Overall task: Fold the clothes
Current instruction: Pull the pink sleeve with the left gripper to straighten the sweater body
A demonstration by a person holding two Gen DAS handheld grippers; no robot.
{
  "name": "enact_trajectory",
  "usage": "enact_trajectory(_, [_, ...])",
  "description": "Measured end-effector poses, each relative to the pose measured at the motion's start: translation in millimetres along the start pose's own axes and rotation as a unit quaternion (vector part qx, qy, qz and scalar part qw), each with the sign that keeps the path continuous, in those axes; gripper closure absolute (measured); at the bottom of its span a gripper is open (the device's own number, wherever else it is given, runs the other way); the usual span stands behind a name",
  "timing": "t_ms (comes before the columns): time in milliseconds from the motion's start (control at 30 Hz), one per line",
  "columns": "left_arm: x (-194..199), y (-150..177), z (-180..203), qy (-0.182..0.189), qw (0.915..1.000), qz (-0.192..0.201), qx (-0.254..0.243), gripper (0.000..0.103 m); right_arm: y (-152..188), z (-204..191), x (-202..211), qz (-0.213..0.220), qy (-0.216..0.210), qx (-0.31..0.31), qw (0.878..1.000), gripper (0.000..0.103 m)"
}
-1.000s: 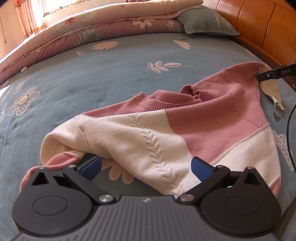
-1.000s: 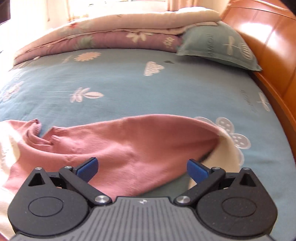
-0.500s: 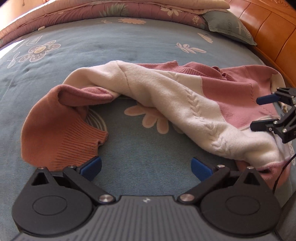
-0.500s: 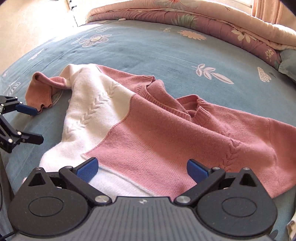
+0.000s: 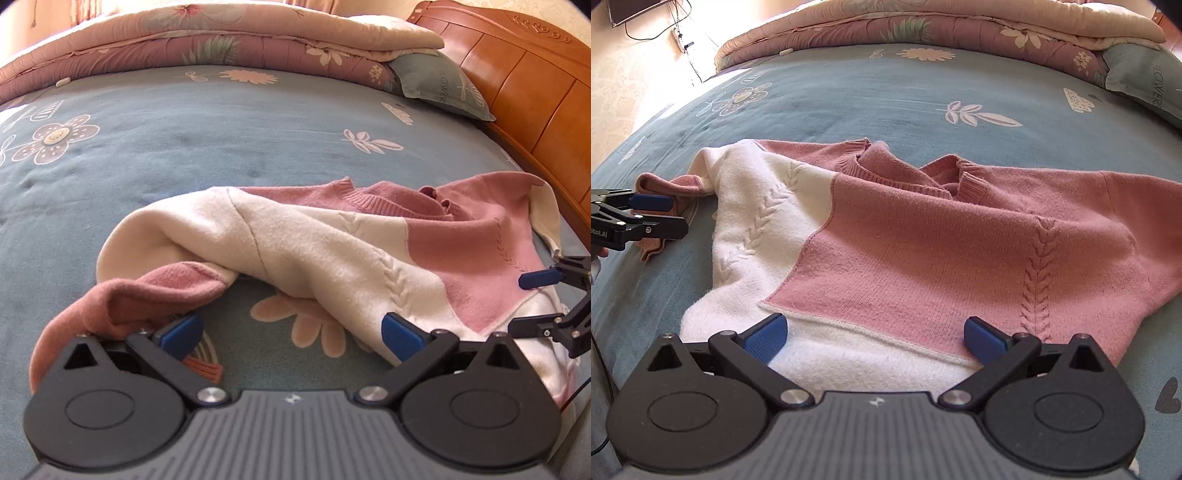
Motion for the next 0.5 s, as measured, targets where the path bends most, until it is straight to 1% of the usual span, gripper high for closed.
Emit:
enact_trajectory(67, [-16.7,-4.5,-3.3,-0.024,0.9994,-0.024,0.001,0.001,1.3,0.2,1.6,0.001,0.004,-0.002,1.000,0.000])
enact_trajectory(133, [-25.3,2.6,-11.3,-0.054,0.9963,-0.066,0.006,0.001,2.7,0.4,3.2,0.002,0.008,-0.005,1.000,0.000])
enact_trajectory(200, [-16.3,15.4,-11.1,-0.059,0.9955,-0.073,-0.010,0.001,4.3,1.2,4.8,0.003,0.011,-0.006,1.000,0.000])
enact_trajectory(267, [-5.7,32.5,-12.3,-0.083,0.9918,-0.097,-0.015,0.001,6.8,4.2,5.1,0.002,0.011,-0.010,1.000,0.000])
enact_trajectory(400, [26.2,64.3,-26.0,-0.084,0.9912,-0.102,0.013,0.001,9.7,7.6,4.5,0.003,0.008,-0.018,1.000,0.000])
enact_trajectory(500, [45.2,72.0,-29.4,-0.088,0.9911,-0.098,0.020,0.001,10.2,5.3,4.9,0.003,0.013,-0.017,1.000,0.000])
Point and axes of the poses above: each gripper's, at about its wrist camera, not at the fingertips, and x roughly against the way its jaws point, z to its right, y to its underside, the point moved 1 cm from there along -x, roughly the way its jaws point
